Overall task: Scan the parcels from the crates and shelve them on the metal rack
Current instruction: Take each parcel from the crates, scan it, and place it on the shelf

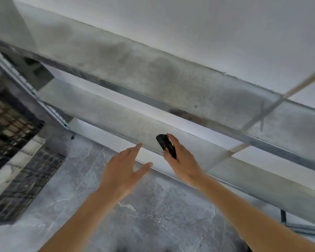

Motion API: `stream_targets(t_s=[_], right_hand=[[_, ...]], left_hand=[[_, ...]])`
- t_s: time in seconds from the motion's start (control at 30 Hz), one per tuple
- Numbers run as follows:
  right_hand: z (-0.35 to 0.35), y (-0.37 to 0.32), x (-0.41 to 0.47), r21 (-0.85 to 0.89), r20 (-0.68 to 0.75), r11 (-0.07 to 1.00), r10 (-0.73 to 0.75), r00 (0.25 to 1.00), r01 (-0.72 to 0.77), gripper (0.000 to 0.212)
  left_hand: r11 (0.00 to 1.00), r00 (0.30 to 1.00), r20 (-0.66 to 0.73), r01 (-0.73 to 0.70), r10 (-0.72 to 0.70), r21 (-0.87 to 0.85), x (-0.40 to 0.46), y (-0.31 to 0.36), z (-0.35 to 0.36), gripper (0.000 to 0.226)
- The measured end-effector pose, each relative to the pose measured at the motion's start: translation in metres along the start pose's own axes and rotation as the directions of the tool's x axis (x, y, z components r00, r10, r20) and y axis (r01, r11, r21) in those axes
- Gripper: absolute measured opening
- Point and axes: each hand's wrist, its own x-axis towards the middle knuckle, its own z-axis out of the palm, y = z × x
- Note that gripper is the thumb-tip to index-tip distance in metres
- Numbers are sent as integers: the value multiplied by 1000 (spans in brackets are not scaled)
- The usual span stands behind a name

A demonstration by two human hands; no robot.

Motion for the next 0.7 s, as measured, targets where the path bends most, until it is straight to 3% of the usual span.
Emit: stream_targets(t_s=[0.13,0.33,0.5,0.7], right_hand=[[-3,-82,-14,7,36,993,-121,992,120,65],[-6,-223,-35,-198,123,933,-281,952,301,77],[-11,-354,-68,-382,197,762,-486,851,523,73],[-21,-511,-108,-509,267,512,-671,692,692,71]], left_hand=[[999,996,-73,41,-40,12,-38,-25,-62,74],[993,978,-180,111,-103,37,-110,-81,-173,77],[984,931,-324,179,-170,-3,-191,-144,-281,78],[956,827,-505,293,-247,13,-303,-204,-406,73]])
